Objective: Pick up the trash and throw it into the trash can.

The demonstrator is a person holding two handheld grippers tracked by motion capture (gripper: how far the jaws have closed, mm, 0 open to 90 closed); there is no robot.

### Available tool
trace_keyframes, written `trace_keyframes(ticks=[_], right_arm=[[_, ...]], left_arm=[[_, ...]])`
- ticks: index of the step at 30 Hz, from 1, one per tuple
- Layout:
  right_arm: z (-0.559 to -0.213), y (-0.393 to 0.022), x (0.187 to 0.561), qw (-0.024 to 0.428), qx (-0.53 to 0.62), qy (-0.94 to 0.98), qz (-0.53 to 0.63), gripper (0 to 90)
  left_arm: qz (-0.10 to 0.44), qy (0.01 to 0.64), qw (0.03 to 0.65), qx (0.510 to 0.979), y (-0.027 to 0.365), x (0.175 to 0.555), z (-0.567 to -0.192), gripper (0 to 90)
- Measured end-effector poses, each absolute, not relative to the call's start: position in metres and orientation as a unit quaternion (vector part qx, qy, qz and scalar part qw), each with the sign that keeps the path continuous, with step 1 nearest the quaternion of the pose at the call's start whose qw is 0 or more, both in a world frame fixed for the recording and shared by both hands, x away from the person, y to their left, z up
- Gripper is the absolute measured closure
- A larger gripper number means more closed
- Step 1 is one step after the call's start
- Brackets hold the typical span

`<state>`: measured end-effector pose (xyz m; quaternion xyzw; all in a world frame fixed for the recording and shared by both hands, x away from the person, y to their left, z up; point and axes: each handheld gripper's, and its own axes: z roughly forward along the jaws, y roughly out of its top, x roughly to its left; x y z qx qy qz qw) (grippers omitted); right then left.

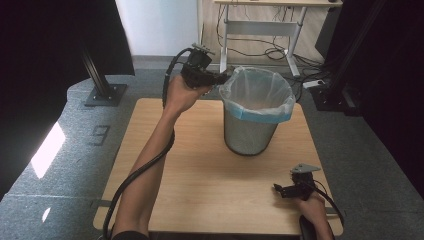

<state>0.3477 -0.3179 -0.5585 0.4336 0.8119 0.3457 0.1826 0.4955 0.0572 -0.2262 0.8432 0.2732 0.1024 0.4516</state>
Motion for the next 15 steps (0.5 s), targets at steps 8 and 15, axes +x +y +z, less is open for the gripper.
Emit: trace_keyframes(ticks=[8, 15], right_arm=[[-0.559, -0.318, 0.348, 0.183, 0.433, 0.812, 0.346, 0.0], [-0.559, -0.318, 0.348, 0.182, 0.432, 0.812, 0.347, 0.0]], left_arm=[[0.095, 0.264, 0.46, 0.842, 0.023, 0.51, -0.225, 86.2], [0.09, 0.259, 0.458, 0.845, -0.005, 0.522, -0.23, 86.0]])
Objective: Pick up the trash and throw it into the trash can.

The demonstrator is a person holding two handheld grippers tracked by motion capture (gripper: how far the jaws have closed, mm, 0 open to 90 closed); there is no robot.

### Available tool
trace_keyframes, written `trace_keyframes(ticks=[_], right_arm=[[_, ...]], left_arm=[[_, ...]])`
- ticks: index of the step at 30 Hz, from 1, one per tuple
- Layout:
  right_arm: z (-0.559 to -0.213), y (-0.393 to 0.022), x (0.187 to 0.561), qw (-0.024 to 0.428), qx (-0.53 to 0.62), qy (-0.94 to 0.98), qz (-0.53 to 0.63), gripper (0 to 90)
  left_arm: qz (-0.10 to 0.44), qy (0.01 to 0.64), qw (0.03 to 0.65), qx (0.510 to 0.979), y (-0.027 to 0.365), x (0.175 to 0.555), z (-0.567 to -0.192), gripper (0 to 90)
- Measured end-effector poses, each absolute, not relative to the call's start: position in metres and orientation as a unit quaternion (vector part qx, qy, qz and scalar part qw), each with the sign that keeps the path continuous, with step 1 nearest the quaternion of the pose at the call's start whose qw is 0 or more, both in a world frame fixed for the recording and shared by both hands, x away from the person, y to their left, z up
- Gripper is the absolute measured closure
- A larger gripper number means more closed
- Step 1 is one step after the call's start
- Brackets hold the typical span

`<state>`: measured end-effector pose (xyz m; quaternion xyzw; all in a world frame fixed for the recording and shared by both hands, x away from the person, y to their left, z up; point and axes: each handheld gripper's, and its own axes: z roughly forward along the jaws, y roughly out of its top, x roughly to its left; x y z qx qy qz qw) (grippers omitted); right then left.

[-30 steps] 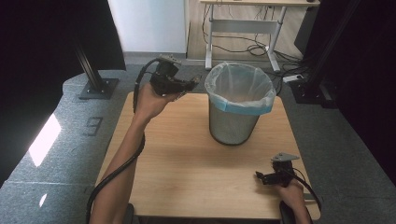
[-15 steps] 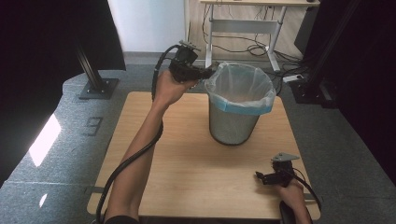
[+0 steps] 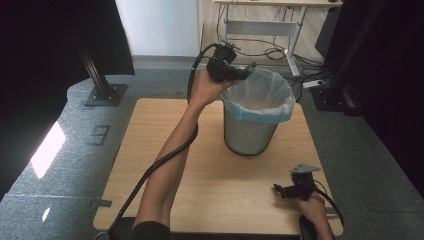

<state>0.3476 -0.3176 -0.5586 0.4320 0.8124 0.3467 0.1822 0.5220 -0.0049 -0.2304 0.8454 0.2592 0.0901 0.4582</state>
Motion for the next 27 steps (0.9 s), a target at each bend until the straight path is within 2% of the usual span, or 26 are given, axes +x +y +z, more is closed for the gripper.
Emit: trace_keyframes(ticks=[11, 18, 23, 27], right_arm=[[-0.558, -0.318, 0.348, 0.181, 0.43, 0.814, 0.347, 0.0], [-0.558, -0.318, 0.348, 0.18, 0.429, 0.814, 0.347, 0.0], [-0.558, -0.318, 0.348, 0.18, 0.429, 0.815, 0.347, 0.0], [-0.558, -0.317, 0.348, 0.18, 0.428, 0.815, 0.347, 0.0]], left_arm=[[0.085, 0.258, 0.448, 0.852, -0.04, 0.539, -0.251, 84.7], [0.086, 0.262, 0.438, 0.856, -0.054, 0.547, -0.264, 78.8], [0.097, 0.257, 0.428, 0.861, -0.062, 0.55, -0.273, 52.3], [0.107, 0.255, 0.429, 0.86, -0.062, 0.548, -0.271, 36.9]])
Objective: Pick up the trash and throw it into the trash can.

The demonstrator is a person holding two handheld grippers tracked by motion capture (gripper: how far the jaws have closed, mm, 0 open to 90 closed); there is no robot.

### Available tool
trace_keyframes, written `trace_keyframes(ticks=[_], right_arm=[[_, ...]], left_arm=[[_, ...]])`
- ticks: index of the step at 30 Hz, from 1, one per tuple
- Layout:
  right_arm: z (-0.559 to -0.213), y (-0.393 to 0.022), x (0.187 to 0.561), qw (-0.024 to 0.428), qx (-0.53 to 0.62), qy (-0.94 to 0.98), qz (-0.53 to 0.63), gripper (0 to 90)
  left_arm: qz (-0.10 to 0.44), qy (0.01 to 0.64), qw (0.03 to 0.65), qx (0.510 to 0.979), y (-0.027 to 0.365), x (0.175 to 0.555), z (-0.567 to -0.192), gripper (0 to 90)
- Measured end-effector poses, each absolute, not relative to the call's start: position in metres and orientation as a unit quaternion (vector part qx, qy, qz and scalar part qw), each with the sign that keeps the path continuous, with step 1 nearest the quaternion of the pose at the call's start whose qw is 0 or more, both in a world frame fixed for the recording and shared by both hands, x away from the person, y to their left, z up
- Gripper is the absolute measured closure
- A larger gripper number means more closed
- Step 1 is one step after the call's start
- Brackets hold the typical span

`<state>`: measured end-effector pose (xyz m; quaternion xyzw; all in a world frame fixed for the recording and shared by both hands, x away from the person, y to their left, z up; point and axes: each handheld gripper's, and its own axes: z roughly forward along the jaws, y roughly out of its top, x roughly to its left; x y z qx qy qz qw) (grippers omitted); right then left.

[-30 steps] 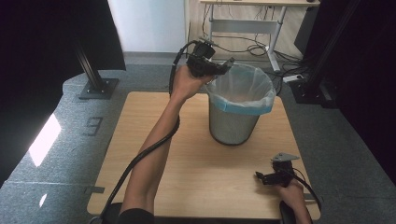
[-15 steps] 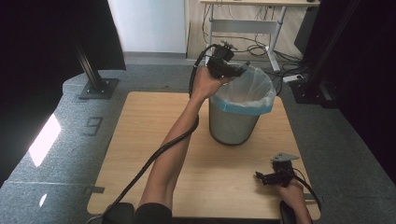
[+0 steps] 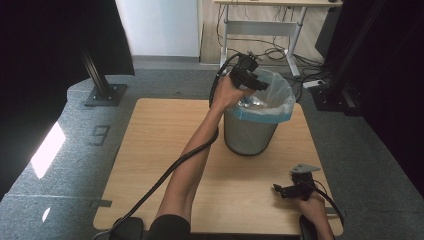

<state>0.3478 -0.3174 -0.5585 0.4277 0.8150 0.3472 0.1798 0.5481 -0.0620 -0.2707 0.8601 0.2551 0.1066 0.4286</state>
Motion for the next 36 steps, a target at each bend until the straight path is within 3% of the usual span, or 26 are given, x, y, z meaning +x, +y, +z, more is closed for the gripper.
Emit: trace_keyframes(ticks=[8, 29, 36], right_arm=[[-0.558, -0.317, 0.348, 0.18, 0.427, 0.815, 0.347, 0.0], [-0.558, -0.317, 0.348, 0.18, 0.427, 0.815, 0.347, 0.0], [-0.558, -0.317, 0.348, 0.18, 0.427, 0.815, 0.347, 0.0]], left_arm=[[0.11, 0.247, 0.418, 0.867, -0.051, 0.541, -0.262, 13.9], [0.147, 0.244, 0.418, 0.862, -0.002, 0.515, -0.257, 0.1], [0.15, 0.248, 0.428, 0.856, 0.019, 0.506, -0.258, 0.0]])
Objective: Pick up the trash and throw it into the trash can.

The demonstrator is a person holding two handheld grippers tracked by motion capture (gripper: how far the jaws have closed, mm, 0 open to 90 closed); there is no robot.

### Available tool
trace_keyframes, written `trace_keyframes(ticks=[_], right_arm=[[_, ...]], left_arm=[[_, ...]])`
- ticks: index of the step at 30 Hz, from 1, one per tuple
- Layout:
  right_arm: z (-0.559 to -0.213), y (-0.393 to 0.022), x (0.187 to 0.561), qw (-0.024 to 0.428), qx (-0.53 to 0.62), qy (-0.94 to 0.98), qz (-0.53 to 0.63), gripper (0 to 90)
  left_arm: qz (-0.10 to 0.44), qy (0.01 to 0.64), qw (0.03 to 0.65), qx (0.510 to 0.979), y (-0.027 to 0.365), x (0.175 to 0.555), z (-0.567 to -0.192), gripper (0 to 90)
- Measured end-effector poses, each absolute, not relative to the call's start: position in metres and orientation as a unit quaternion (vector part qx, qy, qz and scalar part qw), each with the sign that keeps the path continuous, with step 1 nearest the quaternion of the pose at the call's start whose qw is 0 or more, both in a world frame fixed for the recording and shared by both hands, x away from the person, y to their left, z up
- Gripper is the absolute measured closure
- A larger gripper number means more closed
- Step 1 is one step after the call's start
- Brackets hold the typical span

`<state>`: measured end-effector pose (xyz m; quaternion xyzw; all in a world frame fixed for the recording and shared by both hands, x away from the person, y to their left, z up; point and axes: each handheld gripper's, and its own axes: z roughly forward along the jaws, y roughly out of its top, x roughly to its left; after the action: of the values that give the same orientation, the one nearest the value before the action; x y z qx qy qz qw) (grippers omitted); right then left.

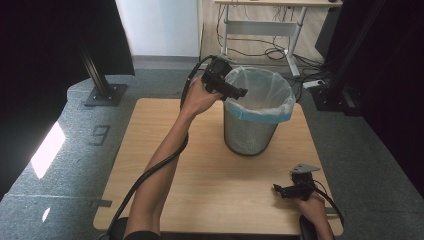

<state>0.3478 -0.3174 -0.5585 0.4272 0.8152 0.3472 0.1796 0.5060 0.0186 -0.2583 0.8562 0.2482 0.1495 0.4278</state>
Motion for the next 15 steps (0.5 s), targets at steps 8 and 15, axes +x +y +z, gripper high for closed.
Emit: trace_keyframes(ticks=[8, 15], right_arm=[[-0.559, -0.317, 0.348, 0.18, 0.427, 0.815, 0.347, 0.0], [-0.559, -0.317, 0.348, 0.18, 0.427, 0.815, 0.347, 0.0]], left_arm=[[0.156, 0.255, 0.431, 0.852, 0.048, 0.494, -0.263, 0.0], [0.156, 0.264, 0.438, 0.845, 0.072, 0.486, -0.273, 0.0]])
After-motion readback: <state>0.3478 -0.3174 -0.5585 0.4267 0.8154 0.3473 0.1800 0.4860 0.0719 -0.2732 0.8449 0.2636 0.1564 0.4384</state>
